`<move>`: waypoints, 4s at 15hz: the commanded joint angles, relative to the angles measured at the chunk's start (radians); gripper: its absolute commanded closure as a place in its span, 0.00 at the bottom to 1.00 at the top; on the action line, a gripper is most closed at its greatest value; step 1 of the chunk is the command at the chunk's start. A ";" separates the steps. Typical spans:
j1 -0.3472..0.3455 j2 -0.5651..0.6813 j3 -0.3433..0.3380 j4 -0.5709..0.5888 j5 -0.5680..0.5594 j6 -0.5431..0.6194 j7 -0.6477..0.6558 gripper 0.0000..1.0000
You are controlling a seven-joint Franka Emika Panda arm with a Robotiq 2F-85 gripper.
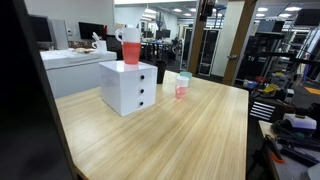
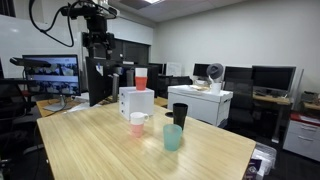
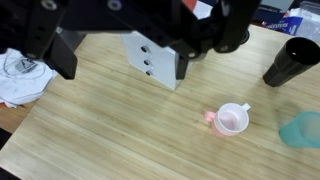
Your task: Pick up the blue cup and put it in the black cup, pick up the stacked white and orange cups and put them in the blue cup, pick up the stacked white and pink cups and put them in the white cup
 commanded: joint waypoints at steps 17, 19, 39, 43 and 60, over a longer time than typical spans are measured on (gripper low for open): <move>-0.244 0.053 -0.059 0.006 -0.197 0.200 0.265 0.00; -0.272 0.081 -0.073 0.010 -0.213 0.226 0.307 0.00; -0.344 0.583 -0.186 0.159 -0.235 0.570 0.510 0.00; -0.330 0.655 -0.178 0.202 -0.227 0.567 0.505 0.00; -0.250 0.789 -0.132 0.241 -0.238 0.587 0.487 0.00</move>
